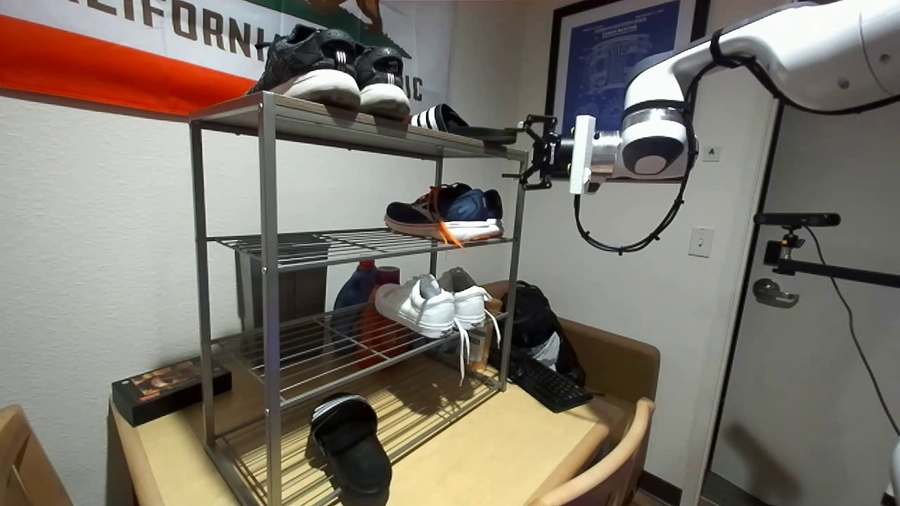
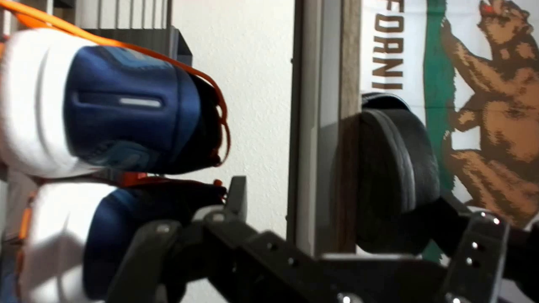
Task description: Remove the right slide sandal from the bottom shelf and place it on the topmost shelf of the shoe rack
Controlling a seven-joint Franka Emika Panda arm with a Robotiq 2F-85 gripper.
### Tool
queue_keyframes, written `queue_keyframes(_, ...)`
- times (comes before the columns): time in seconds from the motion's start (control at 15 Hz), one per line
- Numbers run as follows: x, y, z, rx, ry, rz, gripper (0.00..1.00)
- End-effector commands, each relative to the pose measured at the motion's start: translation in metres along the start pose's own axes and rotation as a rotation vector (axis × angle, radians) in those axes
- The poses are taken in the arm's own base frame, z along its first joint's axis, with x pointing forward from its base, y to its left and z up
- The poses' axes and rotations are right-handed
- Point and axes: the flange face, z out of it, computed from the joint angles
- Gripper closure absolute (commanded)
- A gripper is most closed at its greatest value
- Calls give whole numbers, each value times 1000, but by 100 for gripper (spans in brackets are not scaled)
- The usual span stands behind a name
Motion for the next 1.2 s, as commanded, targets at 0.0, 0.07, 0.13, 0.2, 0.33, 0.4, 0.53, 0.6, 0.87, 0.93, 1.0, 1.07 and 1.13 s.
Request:
queue_keyframes(0.0, -26, 13, -1, -101, -78, -20, 0)
queue_keyframes(0.07, -28, 9, -4, -109, -85, -33, 0)
queue_keyframes(0.13, -30, 7, -6, -122, -94, -47, 0)
queue_keyframes(0.2, -34, 4, -9, -129, -103, -61, 0)
queue_keyframes(0.33, -38, -1, -13, -137, -117, -86, 0)
queue_keyframes(0.4, -39, -5, -16, -137, -119, -102, 0)
queue_keyframes(0.53, -37, -14, -24, -124, -117, -124, 0)
queue_keyframes(0.6, -36, -18, -28, -117, -113, -130, 0)
queue_keyframes(0.87, -27, -31, -46, -74, -96, -138, 0)
queue_keyframes(0.93, -25, -33, -50, -65, -93, -139, 25)
queue_keyframes(1.0, -22, -35, -54, -60, -89, -144, 28)
queue_keyframes(1.07, -20, -36, -58, -53, -85, -142, 34)
queue_keyframes(1.13, -18, -37, -61, -49, -80, -141, 44)
